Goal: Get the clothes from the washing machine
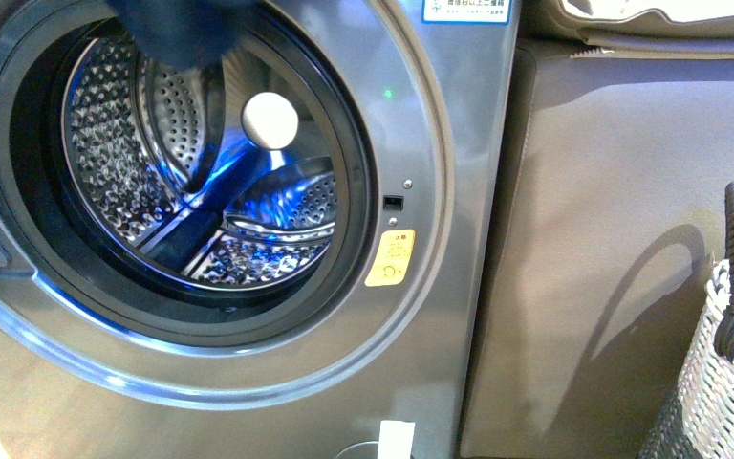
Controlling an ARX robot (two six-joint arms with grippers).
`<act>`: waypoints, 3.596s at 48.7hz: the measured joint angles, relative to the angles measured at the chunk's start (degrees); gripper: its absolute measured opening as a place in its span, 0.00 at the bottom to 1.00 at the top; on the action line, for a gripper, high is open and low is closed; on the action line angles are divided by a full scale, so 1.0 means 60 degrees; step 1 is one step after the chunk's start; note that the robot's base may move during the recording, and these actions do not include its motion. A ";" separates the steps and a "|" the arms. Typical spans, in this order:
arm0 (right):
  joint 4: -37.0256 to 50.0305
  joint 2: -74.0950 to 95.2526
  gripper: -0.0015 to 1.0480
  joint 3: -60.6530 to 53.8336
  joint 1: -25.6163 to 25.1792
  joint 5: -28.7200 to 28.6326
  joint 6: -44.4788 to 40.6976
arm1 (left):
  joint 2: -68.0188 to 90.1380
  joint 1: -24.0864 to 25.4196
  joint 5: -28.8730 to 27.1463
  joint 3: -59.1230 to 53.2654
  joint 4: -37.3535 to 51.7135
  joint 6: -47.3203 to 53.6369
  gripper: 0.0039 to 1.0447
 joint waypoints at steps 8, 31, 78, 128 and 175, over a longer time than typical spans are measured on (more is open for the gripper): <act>0.0302 -0.0499 0.08 -0.0379 -0.0481 0.0270 0.0117 | -0.0004 -0.0004 0.0091 0.0044 0.0000 0.0000 0.50; 0.0208 -0.3100 0.08 -0.1617 -0.2841 -0.0018 0.1475 | -0.0011 -0.0015 0.0157 0.0080 0.0004 0.0004 0.94; -0.3304 -0.3085 0.08 -0.7799 -0.9719 -0.1708 0.0361 | -0.0015 -0.0022 0.0135 0.0091 0.0004 0.0004 0.94; -0.1730 -0.8732 0.93 -0.8929 -0.6699 0.0732 0.0951 | -0.0022 -0.0022 0.0135 0.0095 0.0004 0.0004 0.94; -0.6750 -1.5420 0.02 -1.4083 -0.3034 0.5479 -0.2044 | -0.3840 0.0801 -0.4892 -0.3650 -0.0714 -0.0892 0.94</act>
